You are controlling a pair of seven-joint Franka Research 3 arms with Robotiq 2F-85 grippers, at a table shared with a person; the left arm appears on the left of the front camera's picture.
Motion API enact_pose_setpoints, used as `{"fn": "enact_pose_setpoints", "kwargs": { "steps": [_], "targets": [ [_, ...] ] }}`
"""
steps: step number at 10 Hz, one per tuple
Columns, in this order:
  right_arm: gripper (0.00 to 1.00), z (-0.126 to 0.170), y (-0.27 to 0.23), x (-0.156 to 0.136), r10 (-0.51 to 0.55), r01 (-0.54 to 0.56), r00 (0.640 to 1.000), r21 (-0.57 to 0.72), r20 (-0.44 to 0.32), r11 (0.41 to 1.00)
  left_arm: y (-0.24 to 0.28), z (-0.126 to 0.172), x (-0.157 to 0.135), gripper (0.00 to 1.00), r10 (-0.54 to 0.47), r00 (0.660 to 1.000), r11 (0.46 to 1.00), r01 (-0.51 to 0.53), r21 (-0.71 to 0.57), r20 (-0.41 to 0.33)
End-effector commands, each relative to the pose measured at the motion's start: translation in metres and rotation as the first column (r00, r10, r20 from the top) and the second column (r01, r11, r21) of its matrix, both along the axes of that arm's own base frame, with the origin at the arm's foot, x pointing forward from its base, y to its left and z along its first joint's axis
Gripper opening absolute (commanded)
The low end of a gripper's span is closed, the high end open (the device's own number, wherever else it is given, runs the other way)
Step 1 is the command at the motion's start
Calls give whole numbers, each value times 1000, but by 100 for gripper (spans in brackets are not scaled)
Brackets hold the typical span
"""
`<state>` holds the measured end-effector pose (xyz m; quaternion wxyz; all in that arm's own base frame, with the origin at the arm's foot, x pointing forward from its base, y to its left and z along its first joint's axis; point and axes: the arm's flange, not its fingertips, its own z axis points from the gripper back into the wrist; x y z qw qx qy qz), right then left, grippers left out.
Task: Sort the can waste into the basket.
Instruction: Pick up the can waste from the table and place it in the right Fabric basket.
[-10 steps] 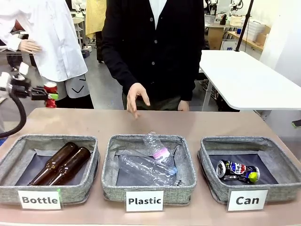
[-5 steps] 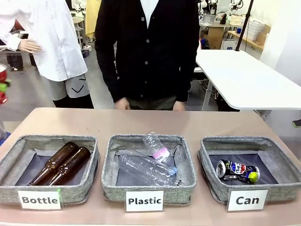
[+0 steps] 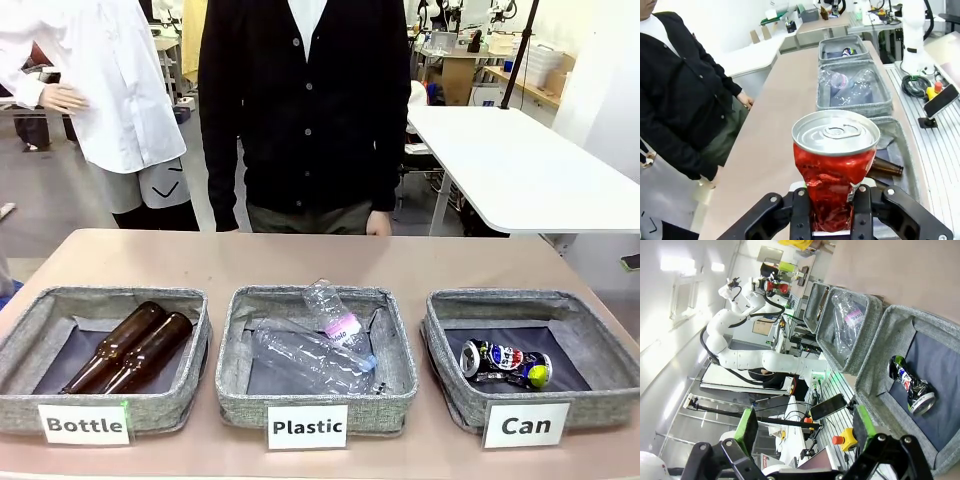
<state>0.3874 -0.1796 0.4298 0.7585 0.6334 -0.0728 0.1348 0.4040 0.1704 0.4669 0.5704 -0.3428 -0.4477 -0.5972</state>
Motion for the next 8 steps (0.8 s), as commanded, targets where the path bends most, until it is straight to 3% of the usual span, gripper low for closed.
{"fn": "enact_pose_setpoints", "kwargs": {
  "steps": [1, 4, 5, 6, 7, 8],
  "targets": [
    [100, 2, -2, -1, 11, -11, 1000, -3, 18, 1000, 7, 6, 10, 0, -5, 1000, 1000, 5, -1, -16],
    [100, 2, -2, -1, 11, -11, 1000, -3, 18, 1000, 7, 6, 10, 0, -5, 1000, 1000, 5, -1, -16],
    [100, 2, -2, -1, 11, -11, 1000, -3, 18, 1000, 6, 2, 14, 28, -4, 1000, 1000, 4, 12, -3],
    [100, 2, -2, -1, 11, -11, 1000, -3, 18, 1000, -19, 9, 10, 28, 67, 998, 998, -67, 2, -21],
    [100, 2, -2, -1, 11, -11, 1000, -3, 18, 1000, -64, 24, 2, 28, 128, 991, 991, -127, -41, 28],
    [100, 2, -2, -1, 11, -11, 1000, -3, 18, 1000, -123, 35, -3, 28, 86, 996, 996, -85, -41, 17]
  ]
}}
